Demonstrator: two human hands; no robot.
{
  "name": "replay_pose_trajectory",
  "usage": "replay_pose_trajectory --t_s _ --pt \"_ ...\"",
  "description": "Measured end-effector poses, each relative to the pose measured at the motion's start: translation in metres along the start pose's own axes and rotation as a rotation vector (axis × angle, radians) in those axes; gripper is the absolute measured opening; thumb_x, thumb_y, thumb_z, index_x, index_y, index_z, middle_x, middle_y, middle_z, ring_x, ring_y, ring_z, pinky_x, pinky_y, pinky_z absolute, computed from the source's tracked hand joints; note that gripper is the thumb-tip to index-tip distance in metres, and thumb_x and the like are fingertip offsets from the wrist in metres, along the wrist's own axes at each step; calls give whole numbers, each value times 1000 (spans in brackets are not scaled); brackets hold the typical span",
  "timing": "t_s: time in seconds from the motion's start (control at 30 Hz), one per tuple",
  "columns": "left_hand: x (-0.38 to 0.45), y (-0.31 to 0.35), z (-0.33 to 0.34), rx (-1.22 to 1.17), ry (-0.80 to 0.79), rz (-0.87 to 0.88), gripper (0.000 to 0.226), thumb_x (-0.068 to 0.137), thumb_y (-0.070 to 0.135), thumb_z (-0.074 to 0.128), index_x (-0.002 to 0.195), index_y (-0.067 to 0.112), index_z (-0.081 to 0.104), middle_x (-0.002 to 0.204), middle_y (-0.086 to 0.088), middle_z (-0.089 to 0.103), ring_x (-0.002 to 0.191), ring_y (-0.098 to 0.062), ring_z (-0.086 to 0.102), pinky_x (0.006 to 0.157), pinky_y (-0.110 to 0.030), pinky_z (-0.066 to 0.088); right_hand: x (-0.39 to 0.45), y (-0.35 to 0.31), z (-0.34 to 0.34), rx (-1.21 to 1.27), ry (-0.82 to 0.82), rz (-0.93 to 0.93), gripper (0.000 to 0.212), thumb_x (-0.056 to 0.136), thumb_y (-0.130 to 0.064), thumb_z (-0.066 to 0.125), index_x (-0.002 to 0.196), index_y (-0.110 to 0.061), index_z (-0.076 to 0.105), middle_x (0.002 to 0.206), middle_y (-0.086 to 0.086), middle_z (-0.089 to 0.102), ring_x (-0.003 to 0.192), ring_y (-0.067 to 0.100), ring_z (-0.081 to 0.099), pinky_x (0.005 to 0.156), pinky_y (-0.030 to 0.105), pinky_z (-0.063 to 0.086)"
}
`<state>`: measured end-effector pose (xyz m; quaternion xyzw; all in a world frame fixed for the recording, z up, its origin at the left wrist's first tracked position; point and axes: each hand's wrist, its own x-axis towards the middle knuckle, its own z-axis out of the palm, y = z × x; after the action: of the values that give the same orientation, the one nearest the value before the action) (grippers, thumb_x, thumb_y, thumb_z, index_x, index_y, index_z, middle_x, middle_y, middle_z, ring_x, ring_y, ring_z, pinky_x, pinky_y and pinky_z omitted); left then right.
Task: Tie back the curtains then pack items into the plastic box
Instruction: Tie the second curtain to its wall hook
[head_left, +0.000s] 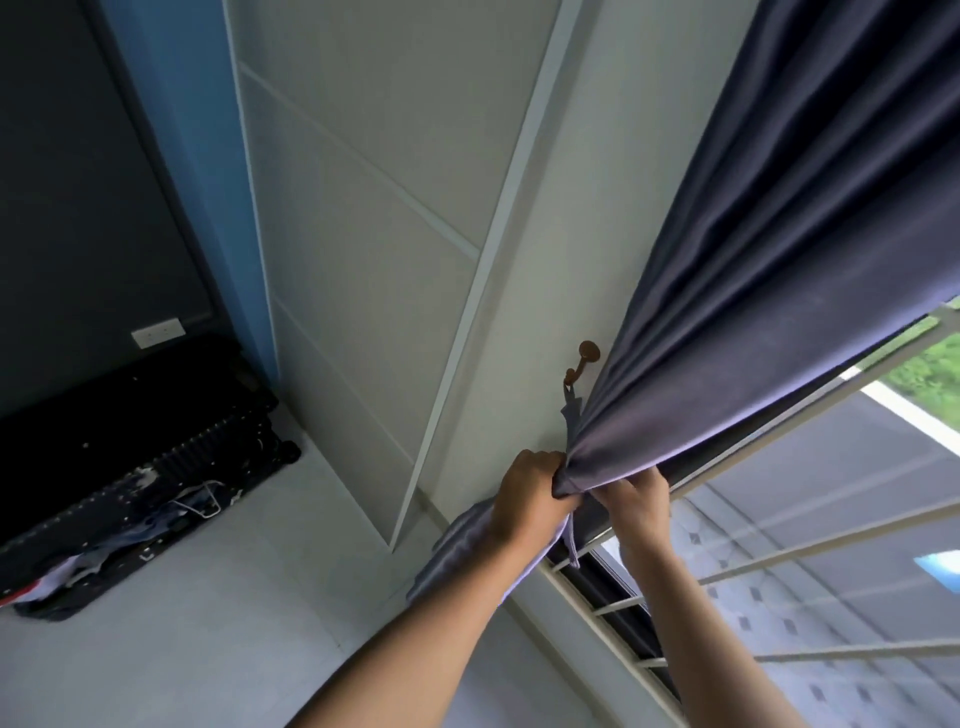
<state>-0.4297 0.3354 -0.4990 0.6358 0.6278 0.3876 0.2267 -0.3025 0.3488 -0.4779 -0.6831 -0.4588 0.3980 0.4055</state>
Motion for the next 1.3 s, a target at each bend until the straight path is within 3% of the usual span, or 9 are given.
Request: replay_pose_trajectory --t_s 0.13,0.23,0.37,0.57,0.7,0.87,0.97,1.2,1.3 --pt "0 -11 13 -62 -16 52 19 65 16 60 60 21 43 52 -3 54 51 -27 50 47 -30 35 -7 15 -3 500 -275 43 53 62 17 56 114 11 50 95 27 61 90 35 62 81 42 53" --pt "1 -12 9 -95 -111 140 35 74 45 70 66 18 48 61 -4 60 58 -24 54 51 -31 41 -17 4 -8 473 -415 -4 37 63 28 47 92 13 62 86 23 66 85 32 63 75 35 53" --pt "10 -6 -6 -125 -284 210 16 77 24 60 79 8 58 81 -12 68 76 -33 62 62 -33 50 -11 -11 -20 237 -522 -96 24 65 15 62 85 6 71 91 23 69 90 31 65 82 36 52" --pt "29 -7 -13 -150 -475 147 23 80 30 51 86 11 64 88 -10 70 82 -29 63 65 -29 47 5 -11 -24 116 -475 -28 26 71 11 67 96 3 72 102 26 69 104 44 61 96 57 47" --pt "32 -9 -16 -181 -477 84 32 80 24 41 102 15 61 94 -11 72 88 -31 65 75 -37 52 -7 -17 -19 184 -449 -40 36 73 18 58 95 -6 75 101 17 72 99 31 67 87 41 53" --pt "46 -1 -15 -303 -437 -35 57 91 14 45 142 34 30 88 -11 70 80 -27 67 75 -36 53 -9 -10 -18 229 -342 12 39 70 19 62 102 0 69 105 17 71 102 32 66 87 42 53" --pt "50 1 -10 -257 -440 0 28 92 9 43 112 12 62 101 -13 70 94 -28 66 78 -32 49 -15 -10 -17 205 -291 -7 38 69 14 67 103 -3 68 102 11 73 100 26 68 81 32 53" --pt "45 6 -10 -196 -456 39 45 76 28 34 91 2 67 96 -23 65 94 -33 60 74 -29 39 -31 -13 -8 126 -122 -61 35 77 7 71 90 -25 65 86 -9 72 84 6 69 69 17 53" --pt "49 7 -8 -201 -502 -15 28 87 17 43 87 2 68 96 -22 63 96 -33 61 71 -26 36 -31 -9 -6 3 -38 -56 29 78 -9 74 89 -32 60 94 -4 70 89 15 66 75 30 56"
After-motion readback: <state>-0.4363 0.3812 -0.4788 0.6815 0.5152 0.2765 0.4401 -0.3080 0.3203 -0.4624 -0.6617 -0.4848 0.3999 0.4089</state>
